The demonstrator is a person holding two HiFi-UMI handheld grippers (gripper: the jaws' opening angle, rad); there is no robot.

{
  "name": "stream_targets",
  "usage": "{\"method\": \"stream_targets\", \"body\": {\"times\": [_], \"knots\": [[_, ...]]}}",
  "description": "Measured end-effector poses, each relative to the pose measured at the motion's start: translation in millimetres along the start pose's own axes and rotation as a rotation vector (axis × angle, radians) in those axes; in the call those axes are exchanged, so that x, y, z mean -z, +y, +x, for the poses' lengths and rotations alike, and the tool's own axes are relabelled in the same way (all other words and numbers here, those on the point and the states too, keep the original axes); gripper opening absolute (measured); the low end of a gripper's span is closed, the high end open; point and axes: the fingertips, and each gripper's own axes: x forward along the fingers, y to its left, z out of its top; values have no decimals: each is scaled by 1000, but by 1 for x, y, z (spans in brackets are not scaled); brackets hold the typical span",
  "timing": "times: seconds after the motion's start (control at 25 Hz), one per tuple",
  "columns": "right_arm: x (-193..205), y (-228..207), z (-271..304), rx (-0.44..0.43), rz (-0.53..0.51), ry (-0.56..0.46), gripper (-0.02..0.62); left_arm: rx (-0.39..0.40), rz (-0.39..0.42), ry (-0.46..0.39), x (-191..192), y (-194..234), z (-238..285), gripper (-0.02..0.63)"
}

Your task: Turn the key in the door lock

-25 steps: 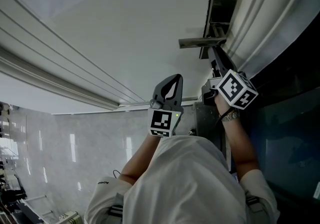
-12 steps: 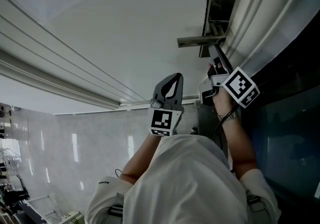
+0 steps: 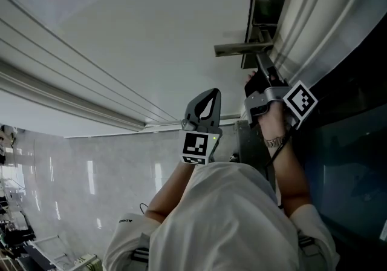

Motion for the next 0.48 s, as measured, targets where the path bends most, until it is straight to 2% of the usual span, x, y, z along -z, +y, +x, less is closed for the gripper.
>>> {"method": "stream_targets", "body": {"times": [0.28,0.36,0.48], "knots": [[0,-2,1,-35,138,5,123,-2,-4,0,1,0,0,9],[0,-1,1,-49,124,13,123,-1,-5,1,1,0,0,8],[0,3,2,-71,20,43,123,-2,-7,2,1,0,0,9]]}}
